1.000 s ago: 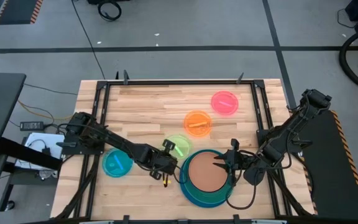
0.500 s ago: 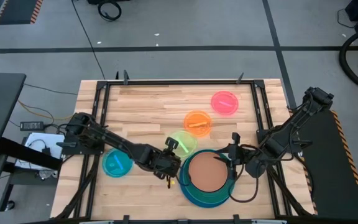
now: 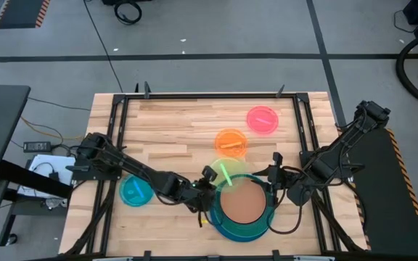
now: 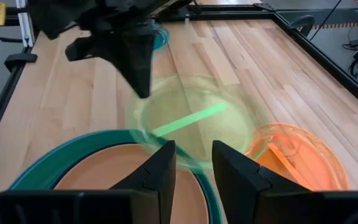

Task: Stack plastic plates
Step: Stack the transparent green plate on the top of the brown plate

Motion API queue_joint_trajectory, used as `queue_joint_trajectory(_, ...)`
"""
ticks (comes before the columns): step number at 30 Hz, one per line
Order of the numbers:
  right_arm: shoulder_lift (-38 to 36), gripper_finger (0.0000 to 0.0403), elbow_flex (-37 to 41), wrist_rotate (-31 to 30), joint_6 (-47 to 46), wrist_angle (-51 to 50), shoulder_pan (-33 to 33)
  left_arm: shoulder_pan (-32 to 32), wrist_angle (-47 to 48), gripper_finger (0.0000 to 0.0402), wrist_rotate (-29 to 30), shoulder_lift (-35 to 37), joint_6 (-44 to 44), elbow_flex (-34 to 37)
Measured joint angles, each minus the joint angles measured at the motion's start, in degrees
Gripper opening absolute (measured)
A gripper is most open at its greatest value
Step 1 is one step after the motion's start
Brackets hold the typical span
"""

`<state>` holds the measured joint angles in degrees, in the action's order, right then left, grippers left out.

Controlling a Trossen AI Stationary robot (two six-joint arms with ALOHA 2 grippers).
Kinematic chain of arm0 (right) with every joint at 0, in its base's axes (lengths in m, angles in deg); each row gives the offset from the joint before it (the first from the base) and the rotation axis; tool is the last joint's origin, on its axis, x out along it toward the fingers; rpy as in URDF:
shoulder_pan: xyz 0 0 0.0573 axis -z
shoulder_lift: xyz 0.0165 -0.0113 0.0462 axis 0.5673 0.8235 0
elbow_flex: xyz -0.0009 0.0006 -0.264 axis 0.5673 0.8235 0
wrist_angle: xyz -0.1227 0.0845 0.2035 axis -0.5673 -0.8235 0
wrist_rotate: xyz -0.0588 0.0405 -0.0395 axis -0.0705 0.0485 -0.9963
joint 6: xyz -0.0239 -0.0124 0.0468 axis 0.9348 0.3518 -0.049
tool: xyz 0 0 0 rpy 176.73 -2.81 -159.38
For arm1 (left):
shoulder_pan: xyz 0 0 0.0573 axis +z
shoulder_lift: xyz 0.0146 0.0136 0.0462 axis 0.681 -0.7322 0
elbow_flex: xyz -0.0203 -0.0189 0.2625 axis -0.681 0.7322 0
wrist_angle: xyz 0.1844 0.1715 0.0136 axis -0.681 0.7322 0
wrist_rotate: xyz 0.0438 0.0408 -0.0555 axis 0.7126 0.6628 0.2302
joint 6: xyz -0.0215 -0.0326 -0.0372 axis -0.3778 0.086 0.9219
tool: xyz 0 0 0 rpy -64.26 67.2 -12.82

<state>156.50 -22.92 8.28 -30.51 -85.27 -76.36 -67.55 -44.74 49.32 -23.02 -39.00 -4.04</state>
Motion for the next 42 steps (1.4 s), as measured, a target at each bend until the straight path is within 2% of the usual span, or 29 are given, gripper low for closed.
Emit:
queue_joint_trajectory(8, 0.0, 0.0114, 0.0, -0.1, -0.5, 1.0, 0.0, 0.0, -5.1, 0.0001, -4.1, -3.4, -7.9, 0.0)
queue_joint_trajectory(17, 0.0, 0.0114, -0.1, 0.0, -2.2, 1.7, -0.1, 0.0, -12.9, 0.0001, -13.4, -7.2, -17.8, 0.0)
queue_joint_trajectory(36, -0.9, 0.0114, -0.1, 2.2, -3.5, 6.2, -0.2, 5.2, -18.7, 0.0002, -31.3, -8.2, -31.9, 0.0)
queue_joint_trajectory(42, -0.9, 0.0114, -0.1, 3.0, -3.7, 7.2, -0.2, 6.2, -20.0, 0.0039, -32.3, -8.3, -32.2, 0.0)
